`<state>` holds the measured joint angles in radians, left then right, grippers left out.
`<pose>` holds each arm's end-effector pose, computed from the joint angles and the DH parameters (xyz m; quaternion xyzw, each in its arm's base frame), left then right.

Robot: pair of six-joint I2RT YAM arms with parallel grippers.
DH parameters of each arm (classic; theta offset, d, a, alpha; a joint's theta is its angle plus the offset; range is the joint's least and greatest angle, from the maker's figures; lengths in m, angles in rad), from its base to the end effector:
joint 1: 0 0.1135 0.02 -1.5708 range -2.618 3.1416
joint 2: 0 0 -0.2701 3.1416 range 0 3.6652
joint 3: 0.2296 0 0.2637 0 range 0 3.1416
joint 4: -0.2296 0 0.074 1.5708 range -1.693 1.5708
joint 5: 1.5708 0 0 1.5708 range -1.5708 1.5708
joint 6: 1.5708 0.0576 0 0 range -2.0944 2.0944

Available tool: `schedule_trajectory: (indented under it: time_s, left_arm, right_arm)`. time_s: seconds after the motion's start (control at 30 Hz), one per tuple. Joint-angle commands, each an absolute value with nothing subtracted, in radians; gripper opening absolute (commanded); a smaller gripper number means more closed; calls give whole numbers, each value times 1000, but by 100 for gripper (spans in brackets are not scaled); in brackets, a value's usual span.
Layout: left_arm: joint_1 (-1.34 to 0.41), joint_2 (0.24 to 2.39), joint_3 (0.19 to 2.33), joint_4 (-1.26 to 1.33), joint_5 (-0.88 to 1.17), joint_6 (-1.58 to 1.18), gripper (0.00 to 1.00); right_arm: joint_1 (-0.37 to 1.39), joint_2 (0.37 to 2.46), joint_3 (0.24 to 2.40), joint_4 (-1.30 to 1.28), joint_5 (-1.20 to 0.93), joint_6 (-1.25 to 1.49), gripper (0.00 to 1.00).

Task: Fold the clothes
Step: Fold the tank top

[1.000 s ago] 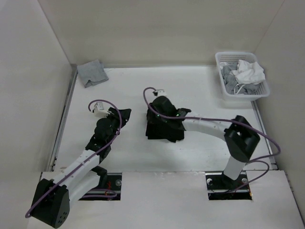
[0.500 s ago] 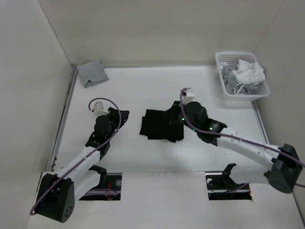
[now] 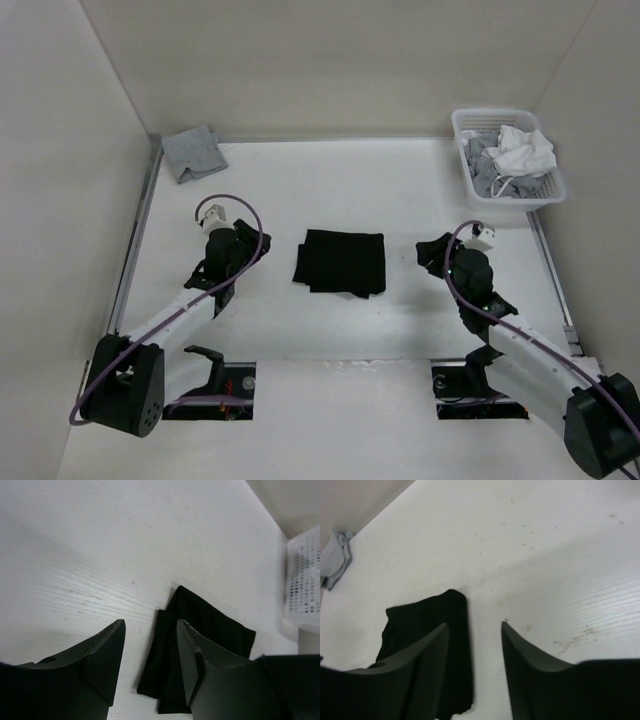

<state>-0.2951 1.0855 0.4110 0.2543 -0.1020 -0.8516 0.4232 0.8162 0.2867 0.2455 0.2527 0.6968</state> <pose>0.2427 -0.0677 0.1854 -0.2568 0.7981 -0.2588 0.4797 0.1987 0.0737 0.1960 0.1831 0.7760 0.2307 0.5578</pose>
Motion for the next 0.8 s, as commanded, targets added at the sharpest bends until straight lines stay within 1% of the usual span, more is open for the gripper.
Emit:
schedule_trajectory:
  time_s: [0.0, 0.07, 0.17, 0.3, 0.47, 0.6, 0.77]
  left_arm:
    - [-271, 1115, 439, 204, -149, -813, 45]
    - [-266, 1144, 434, 207, -152, -818, 46]
    - [-255, 1183, 430, 221, -152, -827, 46]
    - [-251, 1229, 442, 239, -153, -822, 48]
    - [-251, 1282, 451, 304, -115, -815, 49]
    - [-239, 1267, 453, 330, -121, -802, 49]
    - [-237, 1255, 471, 330, -115, -788, 49]
  right_arm:
    - [381, 845, 282, 402, 279, 752, 55]
    - [375, 880, 276, 445, 288, 749, 61]
    - [367, 929, 258, 512, 296, 744, 63]
    - [366, 979, 239, 555, 322, 727, 63]
    - [363, 971, 236, 561, 334, 715, 64]
    - [360, 989, 233, 560, 336, 718, 64]
    - [360, 1061, 261, 551, 328, 719, 63]
